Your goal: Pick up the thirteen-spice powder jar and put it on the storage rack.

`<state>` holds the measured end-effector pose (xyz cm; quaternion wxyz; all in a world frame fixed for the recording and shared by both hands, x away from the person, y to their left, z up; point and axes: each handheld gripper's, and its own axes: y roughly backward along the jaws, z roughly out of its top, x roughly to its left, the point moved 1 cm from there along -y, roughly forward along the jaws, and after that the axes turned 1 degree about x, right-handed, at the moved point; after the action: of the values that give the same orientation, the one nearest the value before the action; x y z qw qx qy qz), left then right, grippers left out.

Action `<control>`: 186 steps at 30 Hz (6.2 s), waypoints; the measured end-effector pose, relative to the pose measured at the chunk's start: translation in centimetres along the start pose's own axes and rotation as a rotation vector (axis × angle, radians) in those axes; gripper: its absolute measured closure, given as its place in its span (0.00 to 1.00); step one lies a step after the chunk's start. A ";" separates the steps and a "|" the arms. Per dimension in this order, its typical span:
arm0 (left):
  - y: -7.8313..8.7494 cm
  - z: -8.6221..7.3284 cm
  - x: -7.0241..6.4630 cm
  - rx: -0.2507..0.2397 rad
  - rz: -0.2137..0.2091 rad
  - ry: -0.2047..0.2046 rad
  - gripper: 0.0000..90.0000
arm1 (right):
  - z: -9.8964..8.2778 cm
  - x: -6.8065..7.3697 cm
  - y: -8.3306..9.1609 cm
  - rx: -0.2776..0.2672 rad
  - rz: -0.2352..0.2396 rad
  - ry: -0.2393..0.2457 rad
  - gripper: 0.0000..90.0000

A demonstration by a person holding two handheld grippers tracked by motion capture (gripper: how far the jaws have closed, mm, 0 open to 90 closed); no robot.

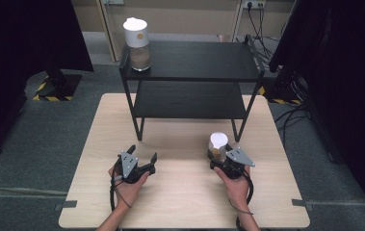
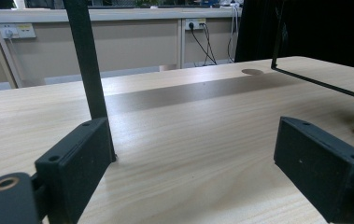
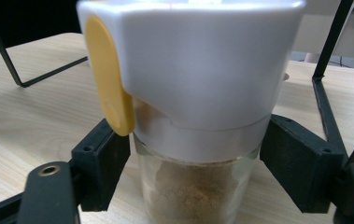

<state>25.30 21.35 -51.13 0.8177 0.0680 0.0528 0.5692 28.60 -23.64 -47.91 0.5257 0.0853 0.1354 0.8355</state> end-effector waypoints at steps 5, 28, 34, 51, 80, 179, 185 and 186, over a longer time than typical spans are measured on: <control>0.0 0.0 0.0 0.000 0.000 -0.002 0.12 | -0.2 -0.1 -0.6 -0.001 -0.001 -0.008 0.32; 0.0 0.0 -0.1 -0.003 -0.001 -0.011 0.12 | -0.7 0.3 0.1 -0.051 -0.007 0.000 0.34; 0.0 0.0 -0.2 -0.002 0.001 -0.013 0.12 | 0.0 0.4 1.4 -0.096 -0.012 -0.002 0.34; 0.0 0.0 -0.2 0.000 0.004 -0.011 0.12 | 3.5 0.3 3.8 -0.220 -0.030 0.006 0.34; 0.0 0.0 -0.2 0.000 0.004 -0.012 0.12 | 8.5 0.1 4.3 -0.313 -0.037 -0.003 0.34; -0.1 0.2 -0.2 0.009 0.005 -0.011 0.13 | 21.3 -0.5 4.1 -0.465 -0.078 -0.004 0.34; -0.1 0.2 -0.2 0.010 0.003 -0.009 0.13 | 22.1 -0.8 3.3 -0.449 -0.094 -0.013 0.34; -0.1 0.2 -0.2 0.010 0.003 -0.009 0.13 | 22.4 -0.9 3.0 -0.444 -0.103 -0.012 0.34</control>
<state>25.38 21.14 -50.96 0.8168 0.0749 0.0519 0.5697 32.79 -22.62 -25.66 0.5742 -0.0346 -0.0505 0.8165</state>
